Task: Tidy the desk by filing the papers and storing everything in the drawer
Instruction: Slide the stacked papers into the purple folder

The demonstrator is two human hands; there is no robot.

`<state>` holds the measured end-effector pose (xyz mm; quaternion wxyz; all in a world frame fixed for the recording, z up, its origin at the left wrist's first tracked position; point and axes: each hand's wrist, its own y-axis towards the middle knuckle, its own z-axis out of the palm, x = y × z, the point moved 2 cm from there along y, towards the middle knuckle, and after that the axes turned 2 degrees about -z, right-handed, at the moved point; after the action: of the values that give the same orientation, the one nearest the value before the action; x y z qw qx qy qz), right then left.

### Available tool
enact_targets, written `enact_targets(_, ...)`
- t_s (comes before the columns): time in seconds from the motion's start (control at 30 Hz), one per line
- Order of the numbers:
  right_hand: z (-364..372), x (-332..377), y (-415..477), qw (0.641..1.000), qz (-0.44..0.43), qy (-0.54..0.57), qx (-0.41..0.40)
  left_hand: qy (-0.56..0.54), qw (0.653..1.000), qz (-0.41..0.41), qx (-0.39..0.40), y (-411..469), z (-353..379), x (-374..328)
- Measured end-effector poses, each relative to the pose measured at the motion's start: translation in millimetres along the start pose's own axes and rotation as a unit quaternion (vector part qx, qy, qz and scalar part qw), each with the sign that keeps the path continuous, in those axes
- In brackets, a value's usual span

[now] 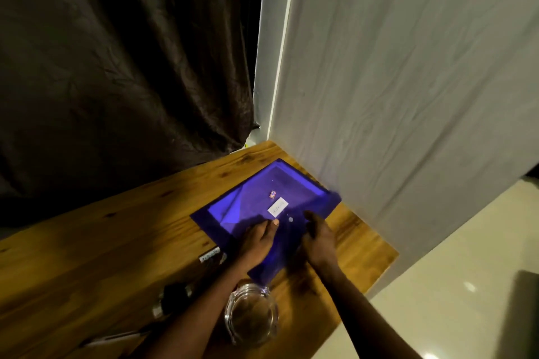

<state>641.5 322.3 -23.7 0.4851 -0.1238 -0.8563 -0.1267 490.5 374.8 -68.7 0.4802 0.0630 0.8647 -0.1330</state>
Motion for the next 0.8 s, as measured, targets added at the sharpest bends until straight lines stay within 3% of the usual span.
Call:
enact_targets(0.07,17,-7,7,0.988,-0.014,-0.112,0.102,0.023,1.000,0.011,0.008,1,0,-2)
enact_targets(0.13,30,-16,14,0.972,-0.001,-0.182,0.148,0.022,0.999,0.012,0.026,2,1,0)
enact_targets(0.5,35,-25,25,0.895,-0.044,-0.398,0.194,0.074,0.996,0.021,0.038,8,5,5)
enact_targets(0.8,31,-17,27,0.808,-0.091,-0.534,0.230,0.134,0.990,0.017,0.047,8,6,-1)
